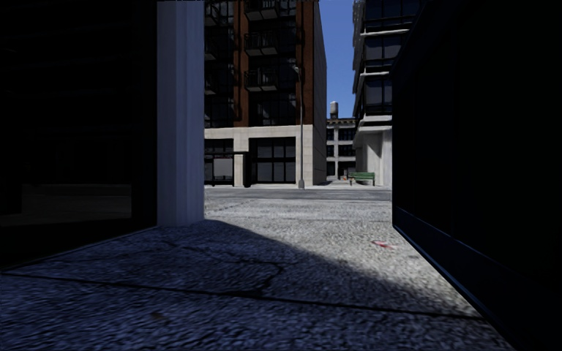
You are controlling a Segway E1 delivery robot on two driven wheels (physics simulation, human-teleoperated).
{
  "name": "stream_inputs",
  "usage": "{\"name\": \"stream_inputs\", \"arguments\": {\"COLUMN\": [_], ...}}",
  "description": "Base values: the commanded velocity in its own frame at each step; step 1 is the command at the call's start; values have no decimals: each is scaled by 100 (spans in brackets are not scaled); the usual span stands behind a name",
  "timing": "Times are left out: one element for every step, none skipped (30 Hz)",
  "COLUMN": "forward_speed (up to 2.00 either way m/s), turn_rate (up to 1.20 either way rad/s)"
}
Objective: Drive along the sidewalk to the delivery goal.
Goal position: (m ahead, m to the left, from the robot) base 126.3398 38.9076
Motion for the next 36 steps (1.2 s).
{"name": "stream_inputs", "arguments": {"forward_speed": [200,200,200,200,200,200,200,200,200,200,200,200,200,200,200,200,200,200,200,200,200,200,200,200,200,200,200,200,200,200,200,200,200,200,200,200], "turn_rate": [-33,0,0,0,0,0,0,0,0,0,0,0,0,0,0,0,0,0,0,0,0,0,0,0,0,0,0,0,0,0,0,0,0,0,0,0]}}
